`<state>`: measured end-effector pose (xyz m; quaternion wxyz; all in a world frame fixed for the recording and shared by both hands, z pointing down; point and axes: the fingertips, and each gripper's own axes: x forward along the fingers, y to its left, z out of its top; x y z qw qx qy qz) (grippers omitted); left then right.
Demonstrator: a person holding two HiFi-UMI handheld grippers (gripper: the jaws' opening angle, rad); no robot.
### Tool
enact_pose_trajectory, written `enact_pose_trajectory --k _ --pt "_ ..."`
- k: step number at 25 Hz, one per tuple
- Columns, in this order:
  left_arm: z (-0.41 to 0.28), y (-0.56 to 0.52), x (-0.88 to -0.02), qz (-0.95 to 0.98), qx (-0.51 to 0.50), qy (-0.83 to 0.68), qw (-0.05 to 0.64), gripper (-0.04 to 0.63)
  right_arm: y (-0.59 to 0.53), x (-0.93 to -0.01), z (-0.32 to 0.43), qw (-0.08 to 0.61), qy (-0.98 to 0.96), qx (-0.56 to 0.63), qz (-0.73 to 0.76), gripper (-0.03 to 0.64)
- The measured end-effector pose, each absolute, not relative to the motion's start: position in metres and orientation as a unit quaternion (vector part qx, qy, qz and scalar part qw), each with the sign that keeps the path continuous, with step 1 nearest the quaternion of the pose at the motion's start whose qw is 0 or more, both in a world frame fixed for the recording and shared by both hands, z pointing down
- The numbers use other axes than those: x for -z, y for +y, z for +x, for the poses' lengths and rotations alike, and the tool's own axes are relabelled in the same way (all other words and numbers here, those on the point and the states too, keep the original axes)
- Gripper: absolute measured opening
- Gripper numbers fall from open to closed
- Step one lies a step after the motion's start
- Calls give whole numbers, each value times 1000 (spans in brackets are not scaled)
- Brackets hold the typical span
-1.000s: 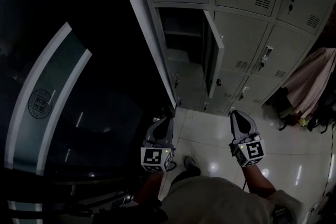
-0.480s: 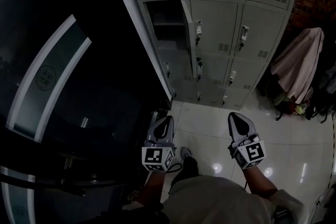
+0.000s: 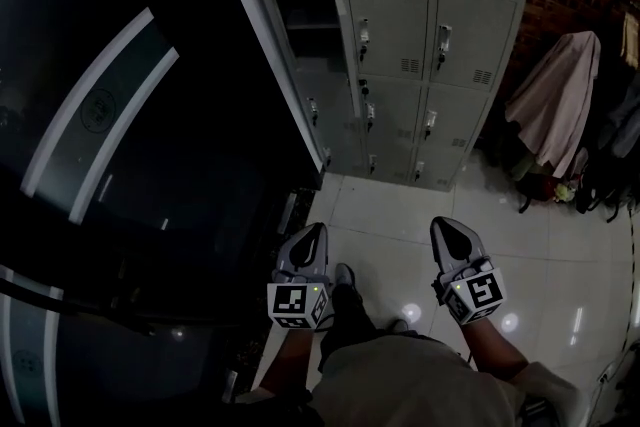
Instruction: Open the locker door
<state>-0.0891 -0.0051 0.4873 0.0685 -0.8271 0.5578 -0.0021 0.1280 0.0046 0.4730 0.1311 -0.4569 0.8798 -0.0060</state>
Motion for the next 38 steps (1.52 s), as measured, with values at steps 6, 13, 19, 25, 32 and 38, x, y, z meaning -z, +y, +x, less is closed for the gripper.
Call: enact_pose_trajectory --k 6,13,19,25,32,38 --pt "-73 33 -479 -834 1 549 65 71 45 -469 135 109 884 24 -453 2" --pt "-74 64 -456 -844 9 532 63 71 80 -446 127 98 877 33 -470 2" --pt "-100 91 -453 -849 6 525 60 71 103 -436 106 120 871 -2 -476 2" --pt "-110 115 -457 -858 6 511 52 71 143 -449 92 64 870 47 -487 2" --pt "-106 133 -449 -863 -2 502 59 71 164 -434 89 79 868 24 -490 0" --pt "-93 141 -428 -861 -6 505 59 71 173 -416 92 80 877 31 -473 0"
